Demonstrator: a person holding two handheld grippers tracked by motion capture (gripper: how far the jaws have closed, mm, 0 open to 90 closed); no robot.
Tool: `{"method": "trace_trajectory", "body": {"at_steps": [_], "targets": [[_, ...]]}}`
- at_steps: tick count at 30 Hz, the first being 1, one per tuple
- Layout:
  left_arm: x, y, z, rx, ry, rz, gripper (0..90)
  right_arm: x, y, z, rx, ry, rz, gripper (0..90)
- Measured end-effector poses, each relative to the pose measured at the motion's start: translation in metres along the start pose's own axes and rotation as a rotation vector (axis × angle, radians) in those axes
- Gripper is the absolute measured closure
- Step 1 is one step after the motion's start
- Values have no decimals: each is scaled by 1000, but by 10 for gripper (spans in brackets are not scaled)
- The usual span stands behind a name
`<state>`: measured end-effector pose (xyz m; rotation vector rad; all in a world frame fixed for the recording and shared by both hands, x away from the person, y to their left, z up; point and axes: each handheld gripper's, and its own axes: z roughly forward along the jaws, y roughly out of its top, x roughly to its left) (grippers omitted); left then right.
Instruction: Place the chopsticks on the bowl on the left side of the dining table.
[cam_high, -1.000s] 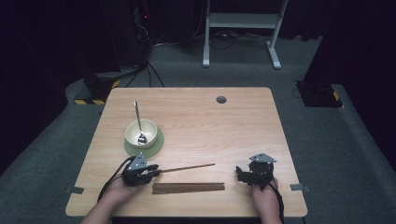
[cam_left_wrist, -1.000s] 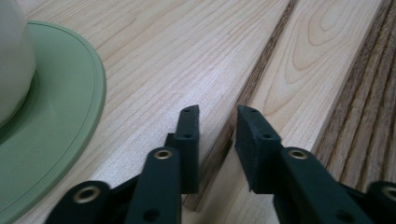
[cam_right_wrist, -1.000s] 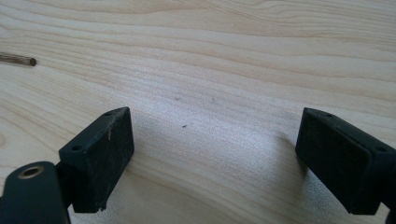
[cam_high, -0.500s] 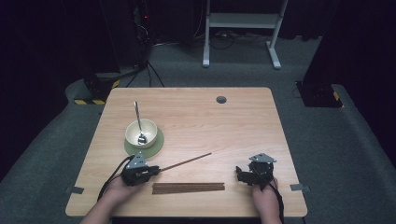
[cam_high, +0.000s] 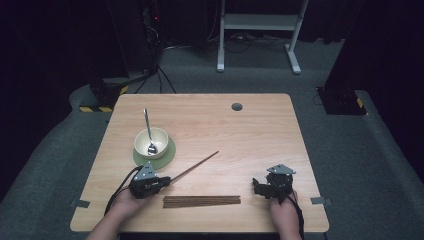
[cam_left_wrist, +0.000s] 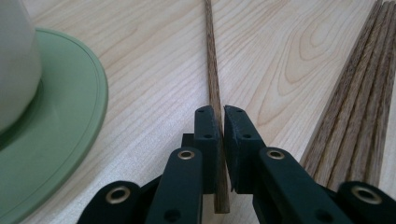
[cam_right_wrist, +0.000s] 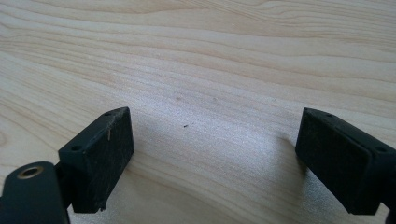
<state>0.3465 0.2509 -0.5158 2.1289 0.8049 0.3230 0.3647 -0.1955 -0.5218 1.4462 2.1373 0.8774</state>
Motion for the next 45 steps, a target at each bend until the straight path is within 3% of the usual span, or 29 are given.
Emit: {"method": "trace_trajectory", "body": {"at_steps": [6,14,26,34,45], "targets": [[-1,5,-8,-48,15,3,835,0,0,0,0,1,0,113],[1,9,-22,-146,38,-28,837,0,0,0,0,1,-1,113],[3,13,-37,-220,66,-37,838,0,0,0,-2,1,-5,112],[13,13,-55,-292,115,-49,838,0,0,0,-1,2,-5,112],[34,4,-83,-386,192,-119,839,0,0,0,-1,2,-5,111]]}}
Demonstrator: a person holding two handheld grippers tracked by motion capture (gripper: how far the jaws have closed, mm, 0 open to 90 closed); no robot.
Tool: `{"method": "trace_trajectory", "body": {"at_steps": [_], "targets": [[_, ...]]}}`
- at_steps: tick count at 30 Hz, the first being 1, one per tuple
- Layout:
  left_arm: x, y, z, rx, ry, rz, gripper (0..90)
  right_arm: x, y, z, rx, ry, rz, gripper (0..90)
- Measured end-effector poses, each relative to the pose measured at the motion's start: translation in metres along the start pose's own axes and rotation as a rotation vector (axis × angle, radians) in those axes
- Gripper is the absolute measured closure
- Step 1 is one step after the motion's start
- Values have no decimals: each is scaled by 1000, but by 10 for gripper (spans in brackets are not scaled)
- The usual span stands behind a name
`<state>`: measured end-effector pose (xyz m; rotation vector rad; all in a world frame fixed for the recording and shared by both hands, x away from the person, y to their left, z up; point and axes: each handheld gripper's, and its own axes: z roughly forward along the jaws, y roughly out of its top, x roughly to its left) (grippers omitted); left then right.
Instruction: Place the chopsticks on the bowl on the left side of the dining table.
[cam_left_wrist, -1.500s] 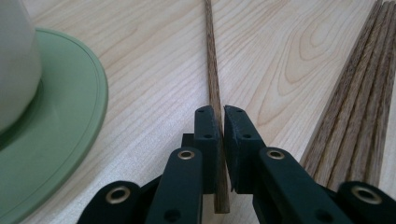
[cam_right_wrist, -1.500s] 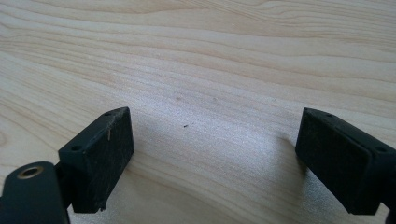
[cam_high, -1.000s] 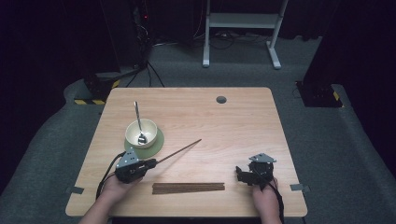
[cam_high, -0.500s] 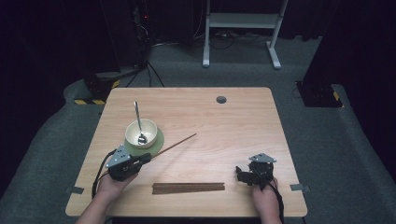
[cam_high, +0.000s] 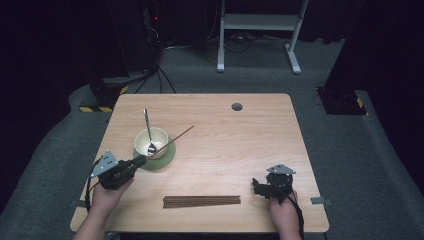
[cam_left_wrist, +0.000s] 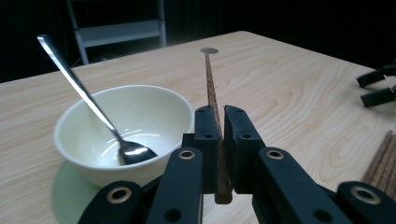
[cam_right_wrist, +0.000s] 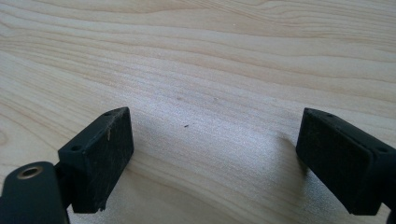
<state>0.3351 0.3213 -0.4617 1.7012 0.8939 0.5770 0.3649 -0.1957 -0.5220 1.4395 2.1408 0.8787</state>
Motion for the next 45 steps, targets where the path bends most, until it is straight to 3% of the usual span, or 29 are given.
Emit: {"method": "trace_trajectory", "body": {"at_steps": [9,18,21,25,26,32,38,41,45], "targets": [[18,-3,-13,-46,77,-70,838,0,0,0,0,1,3,111],[29,-13,-8,-26,151,-117,838,0,0,0,-1,-1,-1,111],[29,-16,-3,-12,158,-123,838,0,0,0,-1,0,1,111],[27,-18,3,7,136,-123,838,0,0,0,0,1,2,111],[28,-18,4,20,135,-104,838,0,0,0,-1,0,2,111],[26,-21,11,57,116,-96,837,0,0,0,0,0,-1,111],[25,-22,13,82,113,-110,829,0,0,0,0,0,-1,111],[26,-22,15,81,116,-100,784,0,0,0,0,0,4,111],[23,-21,14,77,143,-99,639,0,0,0,1,1,2,111]]}}
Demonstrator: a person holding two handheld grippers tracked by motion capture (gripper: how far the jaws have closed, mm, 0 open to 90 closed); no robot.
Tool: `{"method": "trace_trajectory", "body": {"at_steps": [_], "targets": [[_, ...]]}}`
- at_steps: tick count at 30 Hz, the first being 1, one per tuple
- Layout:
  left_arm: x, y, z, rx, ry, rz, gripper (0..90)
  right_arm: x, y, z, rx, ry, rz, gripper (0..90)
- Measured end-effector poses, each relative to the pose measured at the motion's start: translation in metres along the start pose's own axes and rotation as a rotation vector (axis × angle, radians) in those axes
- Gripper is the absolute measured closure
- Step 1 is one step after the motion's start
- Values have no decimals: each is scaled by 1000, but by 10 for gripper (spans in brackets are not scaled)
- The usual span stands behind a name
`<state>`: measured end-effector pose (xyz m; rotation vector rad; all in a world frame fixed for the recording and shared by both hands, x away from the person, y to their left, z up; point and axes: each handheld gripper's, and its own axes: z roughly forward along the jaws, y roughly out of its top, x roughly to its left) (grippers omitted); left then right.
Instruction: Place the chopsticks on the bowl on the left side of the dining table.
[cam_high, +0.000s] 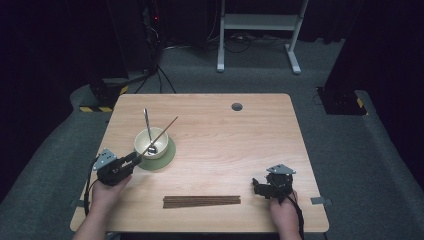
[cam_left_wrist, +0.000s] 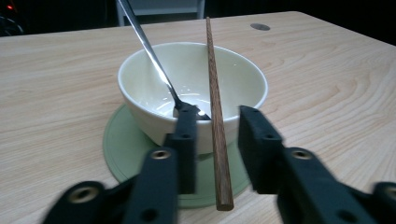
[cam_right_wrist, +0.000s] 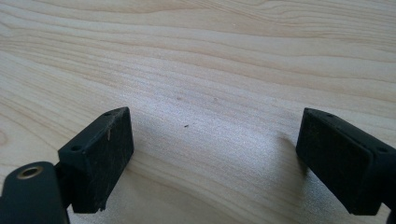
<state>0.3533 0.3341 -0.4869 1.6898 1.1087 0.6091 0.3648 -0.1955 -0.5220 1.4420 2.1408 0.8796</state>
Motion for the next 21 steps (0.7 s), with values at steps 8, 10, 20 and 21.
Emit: {"method": "trace_trajectory", "body": {"at_steps": [8,10,20,21], "targets": [[-26,16,-18,-80,-6,126,541,0,0,0,0,0,1,111],[-34,18,-21,-85,-71,146,542,0,0,0,0,0,0,111],[-51,14,-8,9,-193,159,524,0,0,0,-1,0,0,109],[-54,13,-4,34,-222,157,522,0,0,1,-6,-3,-3,108]]}}
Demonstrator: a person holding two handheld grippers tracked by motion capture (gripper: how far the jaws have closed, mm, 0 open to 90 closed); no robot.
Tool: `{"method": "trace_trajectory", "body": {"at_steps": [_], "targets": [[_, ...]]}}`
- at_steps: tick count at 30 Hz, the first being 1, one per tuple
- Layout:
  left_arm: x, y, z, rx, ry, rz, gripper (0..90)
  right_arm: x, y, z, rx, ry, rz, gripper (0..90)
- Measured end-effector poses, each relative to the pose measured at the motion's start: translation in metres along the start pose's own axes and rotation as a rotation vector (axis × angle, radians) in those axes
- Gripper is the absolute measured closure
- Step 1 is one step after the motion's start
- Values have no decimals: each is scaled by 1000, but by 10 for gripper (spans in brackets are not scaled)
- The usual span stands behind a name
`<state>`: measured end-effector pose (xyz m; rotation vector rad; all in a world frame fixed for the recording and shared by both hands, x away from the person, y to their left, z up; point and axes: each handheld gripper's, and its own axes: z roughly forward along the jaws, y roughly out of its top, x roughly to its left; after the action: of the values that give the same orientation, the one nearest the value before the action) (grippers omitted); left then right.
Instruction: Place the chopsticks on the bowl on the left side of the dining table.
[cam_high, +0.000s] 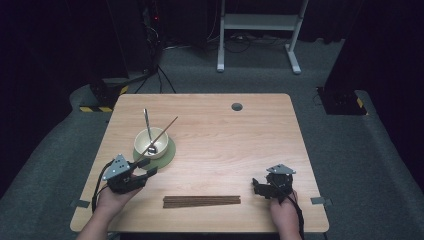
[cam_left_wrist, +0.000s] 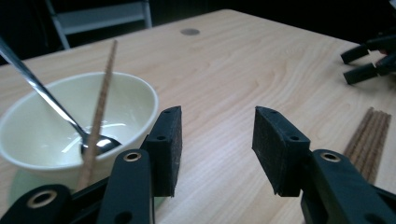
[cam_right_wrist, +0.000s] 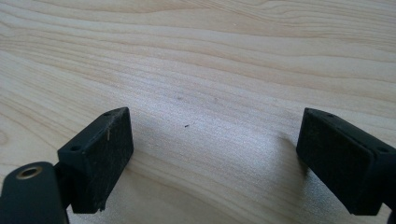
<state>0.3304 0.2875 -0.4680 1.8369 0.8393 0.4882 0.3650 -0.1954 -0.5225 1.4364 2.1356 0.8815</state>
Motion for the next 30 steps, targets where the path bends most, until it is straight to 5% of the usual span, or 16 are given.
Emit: {"method": "trace_trajectory", "body": {"at_steps": [13,30], "targets": [[-18,-18,39,234,-141,76,481,0,0,0,-3,-1,-4,108],[-27,-27,51,330,-225,121,443,0,0,0,-3,0,-5,108]]}}
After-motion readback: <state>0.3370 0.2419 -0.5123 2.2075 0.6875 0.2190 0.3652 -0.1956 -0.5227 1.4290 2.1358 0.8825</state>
